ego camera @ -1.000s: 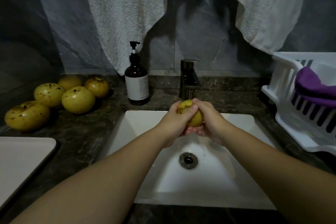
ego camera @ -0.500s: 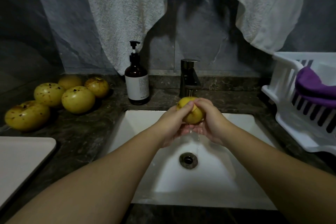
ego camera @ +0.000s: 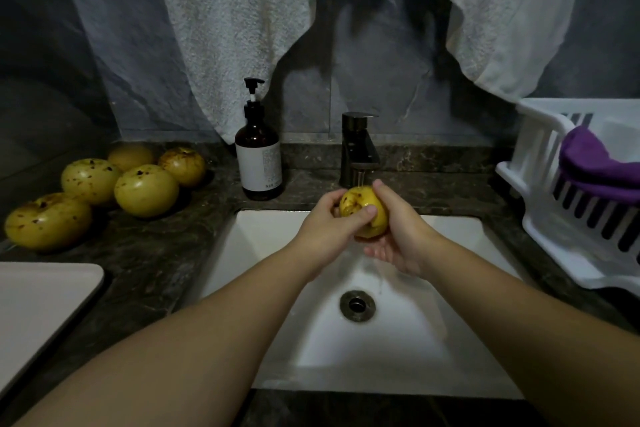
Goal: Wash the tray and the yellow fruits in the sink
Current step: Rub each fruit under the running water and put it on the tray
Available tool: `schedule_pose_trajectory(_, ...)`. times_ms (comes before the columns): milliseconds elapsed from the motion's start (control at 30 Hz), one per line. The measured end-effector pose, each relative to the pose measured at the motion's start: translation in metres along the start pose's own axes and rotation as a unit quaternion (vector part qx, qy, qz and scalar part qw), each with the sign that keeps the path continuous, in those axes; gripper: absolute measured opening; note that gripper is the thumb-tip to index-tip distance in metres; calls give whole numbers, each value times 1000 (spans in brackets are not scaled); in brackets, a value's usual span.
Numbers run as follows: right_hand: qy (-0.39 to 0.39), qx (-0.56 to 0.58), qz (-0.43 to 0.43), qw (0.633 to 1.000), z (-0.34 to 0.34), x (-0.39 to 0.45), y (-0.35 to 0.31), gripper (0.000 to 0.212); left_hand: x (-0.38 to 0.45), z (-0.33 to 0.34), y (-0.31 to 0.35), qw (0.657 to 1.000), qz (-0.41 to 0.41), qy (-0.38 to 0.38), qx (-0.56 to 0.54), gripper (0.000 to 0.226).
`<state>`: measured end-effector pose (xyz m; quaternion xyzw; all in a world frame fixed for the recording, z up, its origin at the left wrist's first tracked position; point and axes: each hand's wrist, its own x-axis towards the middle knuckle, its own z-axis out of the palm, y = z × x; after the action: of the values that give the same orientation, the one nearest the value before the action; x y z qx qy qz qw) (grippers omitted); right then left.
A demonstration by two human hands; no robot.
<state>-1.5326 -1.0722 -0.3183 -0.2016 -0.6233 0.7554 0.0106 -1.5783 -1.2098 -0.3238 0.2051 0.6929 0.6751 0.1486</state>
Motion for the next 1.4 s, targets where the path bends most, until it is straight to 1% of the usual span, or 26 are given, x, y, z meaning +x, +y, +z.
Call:
schedule_pose_trajectory(133,-3,14,-30,999,0,1,-2,53,0,-2,0,1000,6,0,-6,70)
schedule_pose_trajectory(233,0,44,-12,999,1,-1,-3,56,1,-3,2,1000,3,11,-21,67)
schedule_pose_trajectory(333,0,72,3,997,1,-3,-3,56,1,-2,6,999,-10,25,-22,53)
schedule_pose_trajectory(433,-20,88,31,995,2,-4,-2,60,0,-2,10,998,-37,43,-35,28)
schedule_pose_trajectory(467,-28,86,38,995,2,-4,-1,61,0,-2,11,997,-50,47,-41,25)
schedule_pose_trajectory(567,-32,52,36,998,3,-4,3,60,-1,0,12,993,-89,62,-53,28)
schedule_pose_trajectory(633,-25,37,27,999,5,-5,4,58,-2,2,12,991,-98,58,-70,29)
schedule_pose_trajectory(767,-15,61,17,998,7,-7,0,55,-2,3,16,989,-97,39,-108,33)
schedule_pose_trajectory(867,-9,66,15,998,6,-8,0,54,-3,4,18,989,-108,32,-99,40)
schedule_pose_trajectory(1033,-8,109,10,994,9,-8,0,53,-3,5,18,989,-101,36,-105,43)
schedule_pose_trajectory(1200,-2,107,17,994,8,-8,2,51,-2,5,16,990,-96,36,-97,46)
schedule_pose_trajectory(1267,-3,128,20,992,8,-8,1,51,-1,5,15,989,-96,36,-107,46)
schedule_pose_trajectory(1400,7,174,27,984,4,-6,-3,60,2,4,14,991,-67,38,-109,45)
